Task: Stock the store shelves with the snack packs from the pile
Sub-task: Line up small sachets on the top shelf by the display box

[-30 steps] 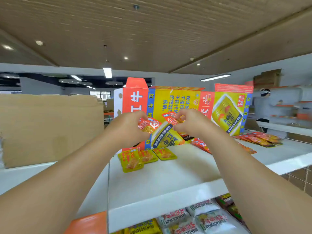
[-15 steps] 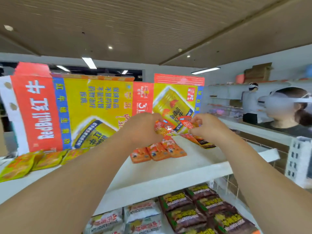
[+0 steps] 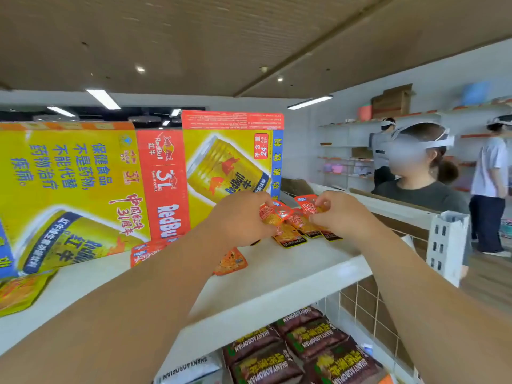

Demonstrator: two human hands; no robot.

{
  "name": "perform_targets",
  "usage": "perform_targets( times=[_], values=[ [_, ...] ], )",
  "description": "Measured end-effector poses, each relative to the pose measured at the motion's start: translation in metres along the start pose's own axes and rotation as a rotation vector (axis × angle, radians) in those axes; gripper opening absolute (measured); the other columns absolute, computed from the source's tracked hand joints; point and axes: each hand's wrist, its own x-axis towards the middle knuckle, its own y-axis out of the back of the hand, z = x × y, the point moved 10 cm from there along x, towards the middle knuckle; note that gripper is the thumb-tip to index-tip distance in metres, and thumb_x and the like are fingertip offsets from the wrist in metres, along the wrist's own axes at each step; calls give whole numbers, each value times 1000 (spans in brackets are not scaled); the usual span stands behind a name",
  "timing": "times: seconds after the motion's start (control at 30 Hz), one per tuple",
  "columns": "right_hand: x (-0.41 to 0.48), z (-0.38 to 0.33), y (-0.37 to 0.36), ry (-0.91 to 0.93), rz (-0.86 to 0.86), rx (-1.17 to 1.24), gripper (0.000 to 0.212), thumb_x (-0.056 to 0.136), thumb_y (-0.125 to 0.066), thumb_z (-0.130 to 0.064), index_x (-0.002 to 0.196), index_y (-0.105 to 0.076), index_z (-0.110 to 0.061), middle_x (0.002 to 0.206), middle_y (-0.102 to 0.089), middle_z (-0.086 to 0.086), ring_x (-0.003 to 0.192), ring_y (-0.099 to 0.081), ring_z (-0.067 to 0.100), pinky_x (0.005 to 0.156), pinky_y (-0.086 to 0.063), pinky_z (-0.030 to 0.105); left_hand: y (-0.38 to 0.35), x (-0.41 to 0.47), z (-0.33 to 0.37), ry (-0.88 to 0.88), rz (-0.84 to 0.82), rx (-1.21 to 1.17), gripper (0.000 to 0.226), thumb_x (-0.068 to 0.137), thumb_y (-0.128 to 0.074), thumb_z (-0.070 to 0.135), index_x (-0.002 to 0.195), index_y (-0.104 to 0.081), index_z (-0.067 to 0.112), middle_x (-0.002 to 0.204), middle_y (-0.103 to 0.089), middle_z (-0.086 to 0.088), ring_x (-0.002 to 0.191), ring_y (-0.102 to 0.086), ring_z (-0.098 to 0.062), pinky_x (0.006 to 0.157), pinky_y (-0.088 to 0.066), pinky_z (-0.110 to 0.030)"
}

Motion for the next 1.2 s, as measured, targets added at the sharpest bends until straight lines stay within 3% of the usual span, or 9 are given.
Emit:
perform_targets(
  times=[0.1,0.3,0.57,0.7,0.83,1.2],
  values=[
    [14,8,0,-21,9,-10,40,80,-77,-34,116,-65,-22,113,-60,0,106,-59,21,90,-48,33,-7,17,3,22,2,-41,54,75,-75,51,125,-58,40,91,-60,10,88,-57,-15,70,-44,-30],
    [35,29,3,-63,43,-41,34,82,-74,-31,113,-64,-21,108,-63,2,100,-60,23,90,-51,37,-25,22,0,25,57,-117,45,71,-76,49,113,-63,40,103,-63,7,92,-62,-17,78,-52,-34],
    [52,52,-10,-88,0,-111,36,87,-69,-31,121,-66,-21,117,-64,2,100,-55,19,84,-45,31,-35,21,-7,109,28,-217,50,71,-78,53,118,-62,43,106,-62,11,91,-60,-11,83,-54,-36],
    [65,48,-10,-88,-34,-195,32,84,-68,-31,113,-68,-17,115,-68,7,103,-61,24,95,-51,40,-33,21,-12,153,38,-250,48,72,-78,52,116,-62,45,108,-61,13,89,-60,-9,76,-52,-32],
    [75,41,-14,-56,-61,-242,31,86,-65,-33,112,-69,-18,115,-68,7,104,-62,25,94,-52,39,-36,22,-14,163,22,-251,48,74,-79,52,117,-62,44,112,-59,14,89,-59,-8,69,-44,-27],
    [76,43,-38,-13,-134,-293,33,87,-66,-37,115,-67,-20,119,-67,7,108,-61,26,95,-51,40,-38,17,-21,219,3,-309,45,73,-80,52,114,-61,47,117,-59,15,101,-59,-10,81,-47,-30]
  ],
)
